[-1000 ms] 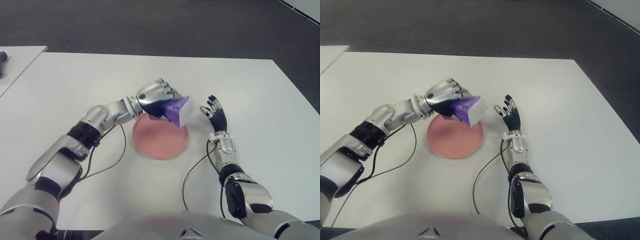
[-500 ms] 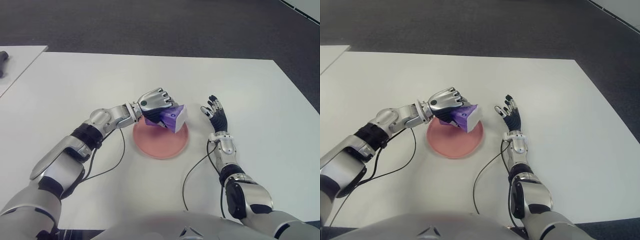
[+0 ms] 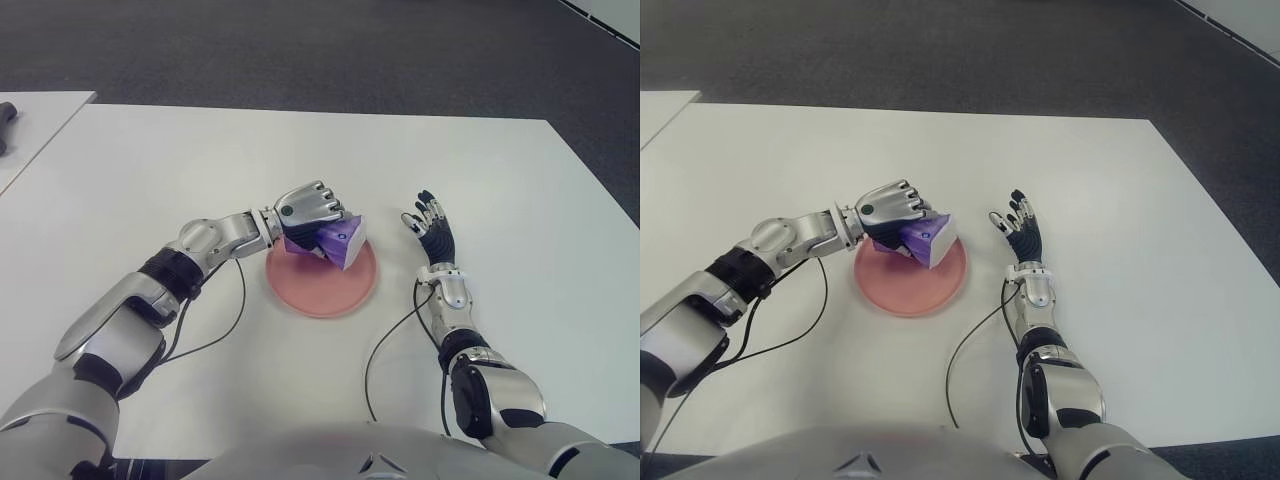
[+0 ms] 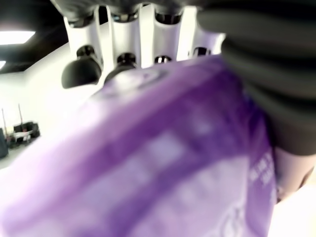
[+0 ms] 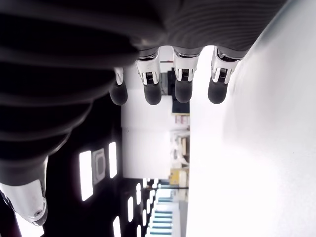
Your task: Put the tissue paper into the plate.
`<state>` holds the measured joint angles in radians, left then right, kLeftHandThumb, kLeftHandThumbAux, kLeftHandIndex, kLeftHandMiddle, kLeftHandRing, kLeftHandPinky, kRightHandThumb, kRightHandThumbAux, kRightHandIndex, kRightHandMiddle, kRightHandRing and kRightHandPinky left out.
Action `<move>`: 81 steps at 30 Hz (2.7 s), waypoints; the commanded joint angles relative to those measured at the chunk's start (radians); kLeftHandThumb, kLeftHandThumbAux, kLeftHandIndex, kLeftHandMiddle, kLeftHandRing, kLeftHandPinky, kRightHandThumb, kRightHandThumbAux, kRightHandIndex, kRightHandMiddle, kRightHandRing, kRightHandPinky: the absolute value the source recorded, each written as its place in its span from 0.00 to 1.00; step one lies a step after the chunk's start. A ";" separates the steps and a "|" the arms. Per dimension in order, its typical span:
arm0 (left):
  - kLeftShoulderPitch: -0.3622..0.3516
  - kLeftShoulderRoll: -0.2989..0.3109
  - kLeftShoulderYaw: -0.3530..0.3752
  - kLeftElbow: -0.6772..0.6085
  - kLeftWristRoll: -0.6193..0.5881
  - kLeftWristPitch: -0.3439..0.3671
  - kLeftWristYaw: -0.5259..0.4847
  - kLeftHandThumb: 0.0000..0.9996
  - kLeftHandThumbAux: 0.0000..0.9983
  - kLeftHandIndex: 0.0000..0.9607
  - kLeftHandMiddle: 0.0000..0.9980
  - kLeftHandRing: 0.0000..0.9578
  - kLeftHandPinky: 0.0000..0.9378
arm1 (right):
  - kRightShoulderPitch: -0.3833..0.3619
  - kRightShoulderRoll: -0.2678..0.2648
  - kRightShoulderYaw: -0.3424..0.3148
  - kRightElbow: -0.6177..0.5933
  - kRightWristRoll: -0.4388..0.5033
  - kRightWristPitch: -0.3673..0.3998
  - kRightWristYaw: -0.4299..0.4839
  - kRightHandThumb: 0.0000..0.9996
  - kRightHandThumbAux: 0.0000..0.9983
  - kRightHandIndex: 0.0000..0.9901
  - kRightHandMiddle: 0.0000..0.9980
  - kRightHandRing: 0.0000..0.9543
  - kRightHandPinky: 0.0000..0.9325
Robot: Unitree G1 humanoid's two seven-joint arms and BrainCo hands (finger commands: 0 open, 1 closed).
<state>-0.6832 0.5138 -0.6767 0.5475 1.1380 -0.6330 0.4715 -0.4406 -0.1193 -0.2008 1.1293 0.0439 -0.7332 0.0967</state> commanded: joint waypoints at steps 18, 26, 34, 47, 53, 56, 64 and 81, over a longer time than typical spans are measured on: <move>0.086 0.035 0.028 -0.059 -0.166 0.027 -0.320 0.04 0.35 0.01 0.01 0.01 0.00 | 0.059 0.022 0.004 0.042 0.002 0.038 -0.005 0.05 0.59 0.00 0.00 0.00 0.00; 0.129 0.033 0.078 -0.119 -0.311 0.050 -0.516 0.00 0.35 0.00 0.00 0.00 0.00 | 0.059 0.024 0.006 0.042 0.001 0.038 -0.007 0.05 0.59 0.00 0.00 0.00 0.00; 0.168 0.010 0.124 -0.134 -0.412 0.067 -0.589 0.00 0.36 0.00 0.00 0.00 0.00 | 0.060 0.025 0.007 0.042 0.001 0.037 -0.010 0.05 0.59 0.00 0.00 0.00 0.00; 0.194 -0.011 0.167 -0.144 -0.479 0.078 -0.612 0.00 0.37 0.00 0.00 0.00 0.00 | 0.058 0.027 0.009 0.043 -0.001 0.038 -0.014 0.05 0.59 0.00 0.00 0.00 0.00; 0.202 -0.024 0.192 -0.145 -0.523 0.077 -0.624 0.00 0.35 0.00 0.00 0.00 0.00 | 0.057 0.030 0.012 0.044 -0.003 0.038 -0.018 0.05 0.59 0.00 0.00 0.00 0.00; 0.205 -0.032 0.214 -0.145 -0.563 0.080 -0.642 0.00 0.35 0.00 0.00 0.00 0.00 | 0.057 0.032 0.013 0.045 -0.004 0.038 -0.020 0.05 0.59 0.00 0.00 0.00 0.00; 0.174 -0.050 0.310 -0.100 -0.727 0.087 -0.699 0.00 0.37 0.00 0.00 0.00 0.00 | 0.054 0.036 0.016 0.046 -0.007 0.039 -0.027 0.05 0.59 0.00 0.00 0.00 0.00; 0.154 -0.187 0.710 -0.077 -1.143 0.197 -0.571 0.00 0.36 0.00 0.00 0.00 0.00 | 0.050 0.040 0.023 0.052 -0.010 0.040 -0.038 0.05 0.59 0.00 0.00 0.00 0.00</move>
<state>-0.5661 0.3446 -0.0191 0.4351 -0.0320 -0.4570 -0.1962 -0.4496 -0.0985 -0.1801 1.1330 0.0376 -0.7372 0.0641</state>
